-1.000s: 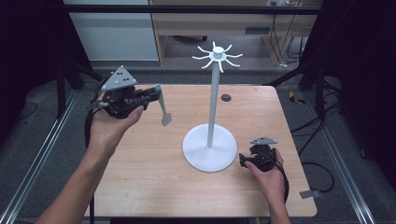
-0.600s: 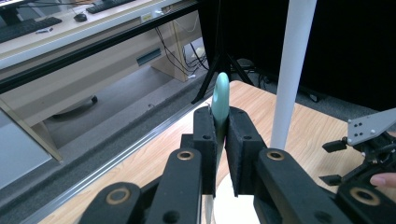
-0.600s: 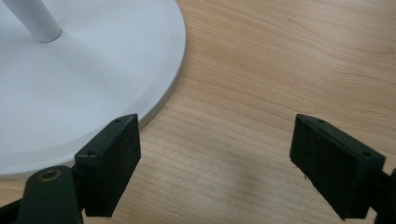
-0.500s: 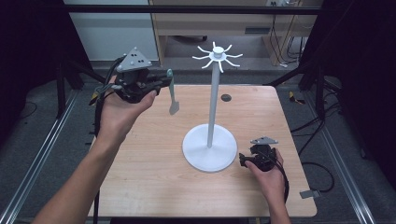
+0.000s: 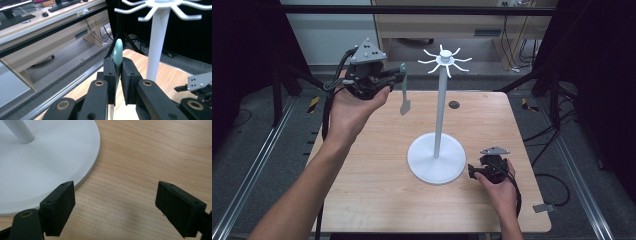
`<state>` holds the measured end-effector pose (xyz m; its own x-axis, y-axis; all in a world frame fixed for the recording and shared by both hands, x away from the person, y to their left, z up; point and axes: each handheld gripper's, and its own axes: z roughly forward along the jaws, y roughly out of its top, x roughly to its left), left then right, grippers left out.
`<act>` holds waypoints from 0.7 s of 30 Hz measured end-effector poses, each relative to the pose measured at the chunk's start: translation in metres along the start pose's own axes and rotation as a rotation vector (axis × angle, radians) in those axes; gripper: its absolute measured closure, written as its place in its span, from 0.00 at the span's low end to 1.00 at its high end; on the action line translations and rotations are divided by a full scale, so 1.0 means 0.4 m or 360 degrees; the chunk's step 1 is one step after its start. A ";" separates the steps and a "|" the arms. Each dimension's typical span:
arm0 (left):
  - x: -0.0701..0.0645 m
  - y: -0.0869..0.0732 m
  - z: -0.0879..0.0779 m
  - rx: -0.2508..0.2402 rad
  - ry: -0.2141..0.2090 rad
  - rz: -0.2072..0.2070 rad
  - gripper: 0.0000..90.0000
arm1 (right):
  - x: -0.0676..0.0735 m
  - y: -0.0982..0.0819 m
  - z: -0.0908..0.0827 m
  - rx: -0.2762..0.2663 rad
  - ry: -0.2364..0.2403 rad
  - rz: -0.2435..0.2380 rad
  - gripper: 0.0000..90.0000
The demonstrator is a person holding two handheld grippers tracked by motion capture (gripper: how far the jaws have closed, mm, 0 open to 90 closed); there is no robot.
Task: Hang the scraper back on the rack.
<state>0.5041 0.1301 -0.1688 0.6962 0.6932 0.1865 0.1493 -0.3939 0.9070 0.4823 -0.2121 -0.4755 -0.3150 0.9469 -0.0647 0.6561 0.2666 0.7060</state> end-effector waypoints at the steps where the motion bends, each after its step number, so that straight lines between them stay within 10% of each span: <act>1: -0.001 0.004 0.002 -0.0001 0.0003 -0.0007 0.92 | 0.000 0.000 0.000 0.0000 -0.0001 0.0000 0.18; 21: 0.025 0.045 0.093 -0.0030 0.0013 -0.0016 0.92 | 0.000 -0.001 0.000 0.0006 0.0011 0.0007 0.18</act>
<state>0.5399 0.1076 -0.1646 0.6891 0.7018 0.1805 0.1429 -0.3757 0.9156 0.4821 -0.2122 -0.4760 -0.3167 0.9468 -0.0568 0.6602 0.2630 0.7035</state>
